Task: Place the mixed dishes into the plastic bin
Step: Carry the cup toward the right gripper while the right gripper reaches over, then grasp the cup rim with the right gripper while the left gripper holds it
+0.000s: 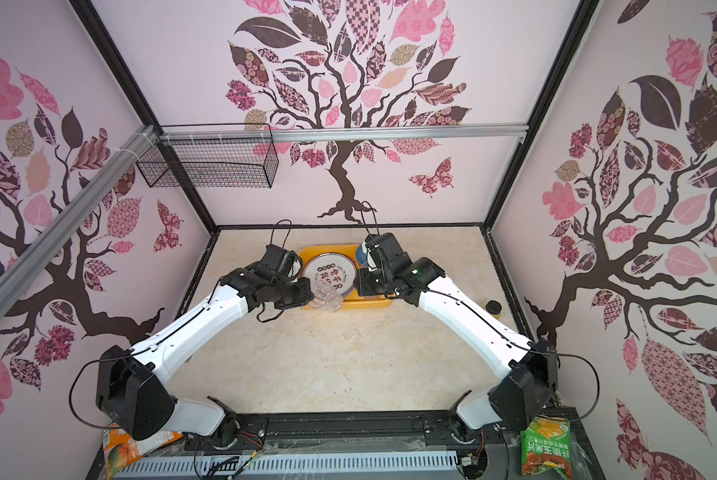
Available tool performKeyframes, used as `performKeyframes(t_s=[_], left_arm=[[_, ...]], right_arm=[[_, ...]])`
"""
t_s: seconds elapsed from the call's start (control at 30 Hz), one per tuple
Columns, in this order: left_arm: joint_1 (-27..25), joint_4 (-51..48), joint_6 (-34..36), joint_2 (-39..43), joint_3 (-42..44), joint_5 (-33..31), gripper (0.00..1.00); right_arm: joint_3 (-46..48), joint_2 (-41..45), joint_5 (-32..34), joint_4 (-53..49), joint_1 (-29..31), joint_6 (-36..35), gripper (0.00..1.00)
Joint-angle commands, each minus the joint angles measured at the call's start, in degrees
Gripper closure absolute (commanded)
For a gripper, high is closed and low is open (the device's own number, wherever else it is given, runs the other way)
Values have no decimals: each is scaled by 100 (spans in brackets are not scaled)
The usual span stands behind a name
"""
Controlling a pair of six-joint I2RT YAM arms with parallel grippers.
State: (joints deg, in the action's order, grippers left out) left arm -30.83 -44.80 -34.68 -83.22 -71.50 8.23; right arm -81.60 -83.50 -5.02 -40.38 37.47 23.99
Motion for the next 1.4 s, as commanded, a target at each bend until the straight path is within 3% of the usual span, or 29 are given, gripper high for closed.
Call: performKeyframes(t_s=[0.0, 0.57, 1.13, 1.37], left_arm=[[-114, 118, -41, -78, -328, 24, 99], [-262, 182, -127, -142, -287, 38, 97], [-259, 156, -154, -27, -351, -56, 94], [-257, 112, -182, 29, -443, -151, 93]], right_arm=[[-334, -206, -215, -214, 86, -35, 55], [-1332, -1344, -35, -493, 601, 71, 56], [-1804, -2011, 495, -805, 638, 51, 68], [-1808, -2038, 711, -840, 648, 18, 78]])
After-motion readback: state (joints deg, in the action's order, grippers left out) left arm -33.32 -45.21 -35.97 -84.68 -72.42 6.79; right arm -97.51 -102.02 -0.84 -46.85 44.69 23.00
